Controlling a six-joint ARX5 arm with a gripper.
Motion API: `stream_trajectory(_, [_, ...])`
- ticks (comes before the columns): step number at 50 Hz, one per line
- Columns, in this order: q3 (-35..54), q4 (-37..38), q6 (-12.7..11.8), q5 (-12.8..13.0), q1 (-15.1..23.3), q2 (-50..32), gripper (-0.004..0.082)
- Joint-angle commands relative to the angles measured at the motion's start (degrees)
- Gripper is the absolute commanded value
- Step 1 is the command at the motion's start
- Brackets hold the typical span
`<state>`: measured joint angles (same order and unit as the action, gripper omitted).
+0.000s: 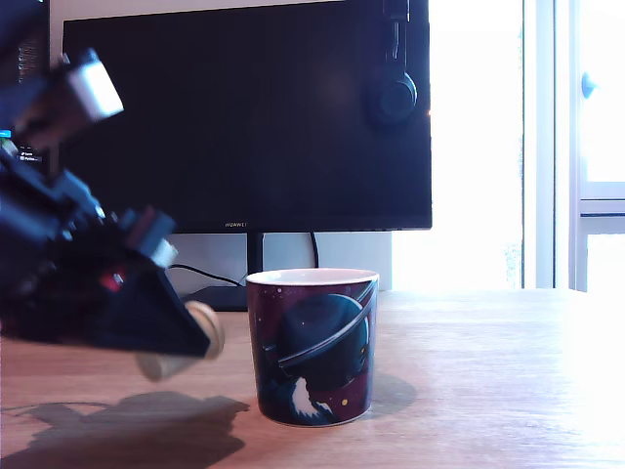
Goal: Pick up the coffee capsules from the table one by one and drop them inside the nearest coffee cup
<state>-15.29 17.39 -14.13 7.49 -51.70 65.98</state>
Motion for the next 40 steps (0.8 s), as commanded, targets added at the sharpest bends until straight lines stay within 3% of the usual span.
stream_trajectory(1, [1.0, -0.7, 0.9, -0.2, 0.1, -2.0, 0.009])
stream_trajectory(9, [1.0, -3.1, 2.2, -1.5, 0.1, -7.8, 0.009])
stream_trajectory(20, [0.9, -3.6, 2.2, -4.1, 0.1, -13.8, 0.009])
stream_trajectory(27, [0.0, -4.1, 2.7, -7.1, 0.0, -14.7, 0.009])
stream_trajectory(40, [-2.3, -4.9, 5.1, -8.6, 0.1, -14.7, 0.009])
